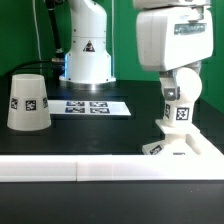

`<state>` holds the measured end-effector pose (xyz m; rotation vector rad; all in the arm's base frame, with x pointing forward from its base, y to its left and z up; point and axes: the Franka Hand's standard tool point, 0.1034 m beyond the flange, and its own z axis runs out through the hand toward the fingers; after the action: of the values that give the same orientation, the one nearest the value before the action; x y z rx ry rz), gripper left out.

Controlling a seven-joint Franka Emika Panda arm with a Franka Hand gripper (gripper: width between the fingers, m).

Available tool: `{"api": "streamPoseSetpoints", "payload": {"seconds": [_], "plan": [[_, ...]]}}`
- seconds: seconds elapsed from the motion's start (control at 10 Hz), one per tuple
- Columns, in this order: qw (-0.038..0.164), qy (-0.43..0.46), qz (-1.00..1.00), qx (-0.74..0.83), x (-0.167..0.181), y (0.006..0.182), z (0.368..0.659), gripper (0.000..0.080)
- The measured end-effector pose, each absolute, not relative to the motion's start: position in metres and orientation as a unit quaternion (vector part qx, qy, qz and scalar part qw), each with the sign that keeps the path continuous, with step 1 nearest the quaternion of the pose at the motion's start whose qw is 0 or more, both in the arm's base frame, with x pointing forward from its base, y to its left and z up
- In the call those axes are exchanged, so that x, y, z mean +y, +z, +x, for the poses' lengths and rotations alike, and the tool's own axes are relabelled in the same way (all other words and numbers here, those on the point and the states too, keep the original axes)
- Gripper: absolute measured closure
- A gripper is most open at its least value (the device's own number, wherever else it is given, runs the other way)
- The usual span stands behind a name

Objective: Assemble lamp

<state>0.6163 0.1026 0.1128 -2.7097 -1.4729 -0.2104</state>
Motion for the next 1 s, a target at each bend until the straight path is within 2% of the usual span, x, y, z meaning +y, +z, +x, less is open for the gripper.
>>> {"api": "streamPoseSetpoints", "payload": {"seconds": [0.6, 0.9, 1.0], "plan": [[-0.006, -0.051, -0.759, -0.65, 0.101, 0.1097, 0.6155, 0.0101], [-0.006, -0.049, -0.757, -0.651, 0.0992, 0.1088, 0.6149, 0.0115], [-0.006, -0.049, -0.757, -0.651, 0.099, 0.1088, 0.6149, 0.0223]]}}
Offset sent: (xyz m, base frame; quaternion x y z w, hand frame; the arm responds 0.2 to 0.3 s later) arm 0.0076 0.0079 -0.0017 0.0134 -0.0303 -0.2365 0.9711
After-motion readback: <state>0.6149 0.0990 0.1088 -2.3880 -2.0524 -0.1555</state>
